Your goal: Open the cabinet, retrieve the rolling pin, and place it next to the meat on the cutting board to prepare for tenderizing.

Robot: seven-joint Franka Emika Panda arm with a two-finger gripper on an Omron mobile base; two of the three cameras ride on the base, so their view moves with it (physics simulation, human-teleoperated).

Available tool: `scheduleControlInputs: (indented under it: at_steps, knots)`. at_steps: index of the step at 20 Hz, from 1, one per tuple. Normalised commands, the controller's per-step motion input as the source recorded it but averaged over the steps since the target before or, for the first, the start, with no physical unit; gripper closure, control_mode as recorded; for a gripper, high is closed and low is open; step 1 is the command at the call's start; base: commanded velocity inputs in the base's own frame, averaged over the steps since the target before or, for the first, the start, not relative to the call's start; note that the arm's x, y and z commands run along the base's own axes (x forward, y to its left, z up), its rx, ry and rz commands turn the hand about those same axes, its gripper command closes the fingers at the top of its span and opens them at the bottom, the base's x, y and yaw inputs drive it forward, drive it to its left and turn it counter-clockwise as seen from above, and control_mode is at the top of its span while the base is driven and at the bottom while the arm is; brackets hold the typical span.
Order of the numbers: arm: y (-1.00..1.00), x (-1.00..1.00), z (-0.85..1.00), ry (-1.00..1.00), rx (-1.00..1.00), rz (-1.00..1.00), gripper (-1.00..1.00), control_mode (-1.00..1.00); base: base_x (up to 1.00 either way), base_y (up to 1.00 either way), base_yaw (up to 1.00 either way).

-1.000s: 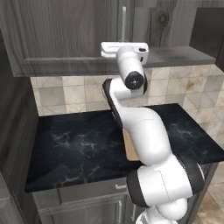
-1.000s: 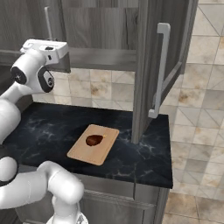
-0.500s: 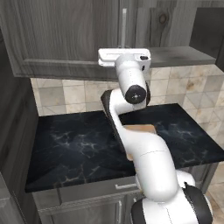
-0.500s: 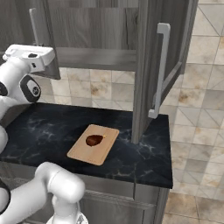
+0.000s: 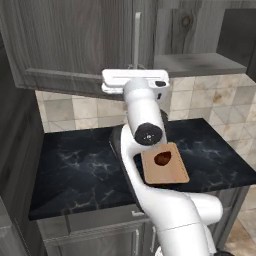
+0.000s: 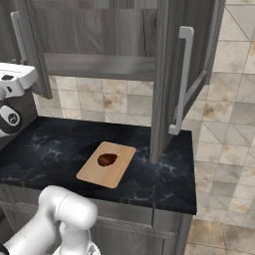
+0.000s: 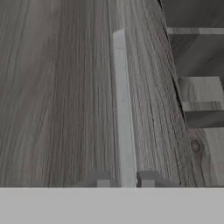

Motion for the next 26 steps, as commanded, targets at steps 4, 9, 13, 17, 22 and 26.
scheduleControlInputs:
  at_steps: [4, 9, 13, 17, 22, 26]
  knots:
    - [0.59, -0.35, -0.34, 0.00, 0.03, 0.01, -1.00, -1.00, 0.00, 0.00, 0.00]
    - [0.21, -0.19, -0.11, -0.09, 0.09, 0.01, -1.00, -1.00, 0.00, 0.00, 0.00]
    - [-0.03, -0.49, 0.00, -0.17, 0.14, 0.00, -1.00, -1.00, 0.00, 0.00, 0.00]
    - [-0.26, -0.47, 0.04, -0.11, 0.25, 0.00, -1.00, -1.00, 0.00, 0.00, 0.00]
    - [-0.42, -0.21, 0.14, -0.01, 0.31, 0.02, -1.00, -1.00, 0.00, 0.00, 0.00]
    - [-0.49, -0.12, 0.12, 0.00, 0.32, 0.05, -1.00, -1.00, 0.00, 0.00, 0.00]
